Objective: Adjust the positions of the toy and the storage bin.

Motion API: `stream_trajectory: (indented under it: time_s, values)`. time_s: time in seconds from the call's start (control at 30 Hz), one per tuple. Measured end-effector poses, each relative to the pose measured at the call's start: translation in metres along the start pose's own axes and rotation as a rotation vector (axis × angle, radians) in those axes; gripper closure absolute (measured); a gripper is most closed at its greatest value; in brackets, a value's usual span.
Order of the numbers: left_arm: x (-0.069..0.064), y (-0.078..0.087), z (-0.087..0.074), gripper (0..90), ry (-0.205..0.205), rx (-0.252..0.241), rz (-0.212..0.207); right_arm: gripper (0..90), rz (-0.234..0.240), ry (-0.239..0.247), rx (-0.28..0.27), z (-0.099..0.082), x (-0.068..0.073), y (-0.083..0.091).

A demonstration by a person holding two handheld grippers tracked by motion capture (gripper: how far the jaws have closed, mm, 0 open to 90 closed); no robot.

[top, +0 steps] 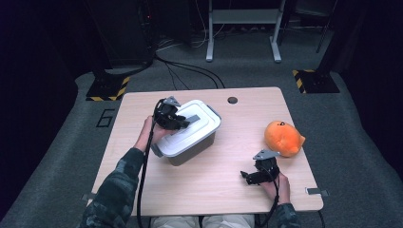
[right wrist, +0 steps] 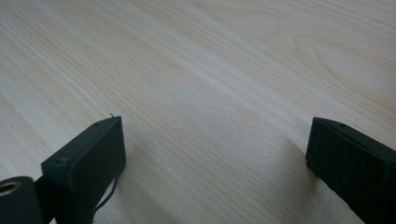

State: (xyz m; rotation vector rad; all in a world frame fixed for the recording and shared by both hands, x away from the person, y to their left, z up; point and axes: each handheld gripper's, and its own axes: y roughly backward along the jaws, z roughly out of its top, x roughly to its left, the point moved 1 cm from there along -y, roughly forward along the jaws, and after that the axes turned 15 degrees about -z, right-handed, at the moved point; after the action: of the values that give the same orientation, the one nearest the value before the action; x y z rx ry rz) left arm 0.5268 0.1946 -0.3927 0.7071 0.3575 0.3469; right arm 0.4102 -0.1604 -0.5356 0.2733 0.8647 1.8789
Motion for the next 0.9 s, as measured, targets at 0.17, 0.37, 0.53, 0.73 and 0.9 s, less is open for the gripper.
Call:
stream_trajectory:
  time_s: [0.17, 0.37, 0.53, 0.73, 0.9]
  values:
    - [-0.007, -0.006, 0.005, 66.5, -0.004, 0.005, -0.011, 4.8, 0.002, 0.000, -0.002, 0.000, -0.001, 0.000]
    - [-0.013, -0.013, 0.009, 66.5, -0.017, 0.009, -0.016, 5.0, 0.002, -0.001, -0.002, 0.000, -0.001, 0.000]
    - [-0.018, -0.017, 0.013, 66.5, -0.021, 0.017, -0.019, 5.3, 0.004, -0.011, 0.000, 0.000, 0.000, 0.000]
    - [-0.023, -0.021, 0.015, 66.5, -0.033, 0.016, -0.032, 5.5, 0.002, -0.009, -0.002, 0.000, -0.001, 0.000]
    - [-0.032, -0.027, 0.017, 66.5, -0.044, 0.018, -0.050, 5.8, 0.001, -0.008, -0.003, 0.000, -0.001, 0.000]
